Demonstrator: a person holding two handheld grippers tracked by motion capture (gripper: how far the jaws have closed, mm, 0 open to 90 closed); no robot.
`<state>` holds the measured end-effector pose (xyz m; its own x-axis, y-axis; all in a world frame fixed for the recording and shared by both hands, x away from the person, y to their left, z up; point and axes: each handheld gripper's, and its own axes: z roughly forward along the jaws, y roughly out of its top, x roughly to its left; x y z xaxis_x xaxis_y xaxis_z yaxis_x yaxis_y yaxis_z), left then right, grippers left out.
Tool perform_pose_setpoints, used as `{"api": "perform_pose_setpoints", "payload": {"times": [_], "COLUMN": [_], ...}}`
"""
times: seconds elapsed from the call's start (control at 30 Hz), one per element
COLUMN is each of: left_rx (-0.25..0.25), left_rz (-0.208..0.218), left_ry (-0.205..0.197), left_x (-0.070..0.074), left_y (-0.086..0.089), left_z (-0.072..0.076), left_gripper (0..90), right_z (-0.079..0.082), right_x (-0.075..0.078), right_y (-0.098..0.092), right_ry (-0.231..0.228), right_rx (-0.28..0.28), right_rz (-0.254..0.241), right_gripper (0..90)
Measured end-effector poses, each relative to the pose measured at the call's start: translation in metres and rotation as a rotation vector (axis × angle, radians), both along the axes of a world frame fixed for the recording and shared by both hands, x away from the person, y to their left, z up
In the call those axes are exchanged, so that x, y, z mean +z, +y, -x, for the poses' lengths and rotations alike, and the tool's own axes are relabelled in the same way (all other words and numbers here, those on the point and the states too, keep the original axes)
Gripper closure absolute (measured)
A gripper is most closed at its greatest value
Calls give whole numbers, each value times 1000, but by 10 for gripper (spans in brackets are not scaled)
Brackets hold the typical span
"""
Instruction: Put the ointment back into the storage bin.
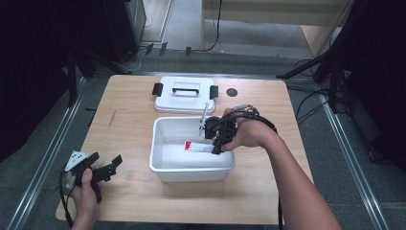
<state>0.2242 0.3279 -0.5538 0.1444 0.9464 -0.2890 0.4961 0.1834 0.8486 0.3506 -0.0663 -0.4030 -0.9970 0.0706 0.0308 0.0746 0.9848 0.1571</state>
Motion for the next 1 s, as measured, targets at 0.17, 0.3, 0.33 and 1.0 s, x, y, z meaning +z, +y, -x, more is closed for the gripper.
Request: {"api": "perform_pose_setpoints", "payload": {"times": [0.17, 0.3, 0.33, 1.0], "left_rx": [-1, -1, -1, -2], "left_rz": [-1, -1, -1, 2], "left_ry": [0, 0, 1, 2], "left_x": [0, 0, 0, 0], "left_y": [0, 0, 0, 0], "left_z": [0, 0, 0, 0], "left_gripper": [0, 0, 0, 0], "right_z": [-1, 0, 1, 5], "right_x": [-9, -12, -15, -43], "right_y": [1, 2, 3, 22], "right_ry": [2, 5, 3, 0], "right_rx": [11, 8, 13, 49], "right_rz": [9, 19, 35, 170], "right_gripper": [728, 728, 728, 728]}}
